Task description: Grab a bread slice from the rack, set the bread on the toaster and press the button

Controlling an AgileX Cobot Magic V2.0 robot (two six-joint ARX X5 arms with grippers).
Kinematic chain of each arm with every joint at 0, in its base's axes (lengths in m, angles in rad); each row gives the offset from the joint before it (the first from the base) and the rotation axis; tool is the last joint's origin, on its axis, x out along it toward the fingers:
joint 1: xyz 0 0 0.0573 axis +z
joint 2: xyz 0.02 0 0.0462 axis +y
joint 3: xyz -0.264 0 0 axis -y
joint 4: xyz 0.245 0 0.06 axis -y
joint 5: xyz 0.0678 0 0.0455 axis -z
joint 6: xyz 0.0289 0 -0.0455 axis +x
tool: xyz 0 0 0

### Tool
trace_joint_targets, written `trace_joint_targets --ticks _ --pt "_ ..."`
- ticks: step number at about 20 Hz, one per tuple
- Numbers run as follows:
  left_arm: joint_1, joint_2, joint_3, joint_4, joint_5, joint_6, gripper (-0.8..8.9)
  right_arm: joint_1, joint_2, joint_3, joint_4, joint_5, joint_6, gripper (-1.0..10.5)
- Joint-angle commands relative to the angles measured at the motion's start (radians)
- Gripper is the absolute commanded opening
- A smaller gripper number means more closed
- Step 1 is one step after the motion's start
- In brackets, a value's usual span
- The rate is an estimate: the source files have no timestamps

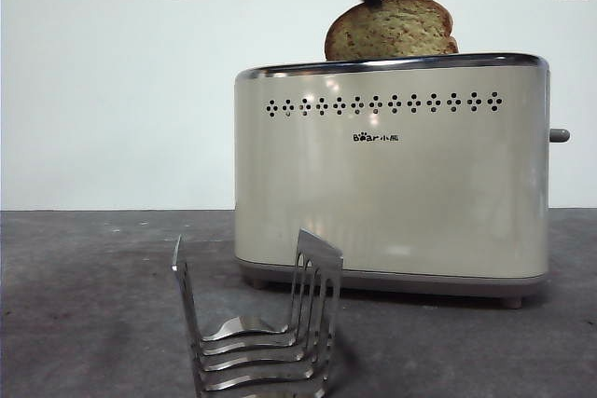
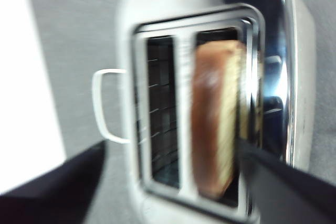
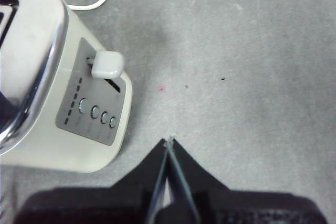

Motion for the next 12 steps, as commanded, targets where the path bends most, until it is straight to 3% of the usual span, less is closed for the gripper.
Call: trace_joint_targets --ticks 1,3,4,5,7,10,12 --pt "-0.004 -0.069 -0.006 0.006 0.008 -0.166 4.71 0.001 0.0 0.003 0.028 0.001 0.0 0.0" --pt "-0.011 -0.128 -0.006 -0.019 0.016 -0.466 4.63 0.001 0.0 0.003 0.047 0.0 0.0 0.0" --pt "-0.011 -0.155 -0.006 -0.045 0.016 -0.617 4.21 0.001 0.001 0.003 0.042 0.0 0.0 0.0" --pt "-0.011 -0.181 -0.006 -0.087 0.016 -0.725 3.06 0.001 0.006 0.003 0.043 0.0 -0.001 0.0" --pt "-0.011 -0.227 -0.006 -0.185 0.015 -0.839 -0.31 0.001 0.023 0.003 0.052 -0.024 -0.005 0.0" --pt "-0.011 -0.291 -0.007 -0.275 0.018 -0.912 -0.07 -0.003 0.076 0.003 0.155 -0.15 0.004 -0.1" --pt "-0.011 -0.343 -0.008 -0.275 0.093 -0.953 -0.07 -0.037 0.129 0.003 0.213 -0.239 0.015 -0.1"
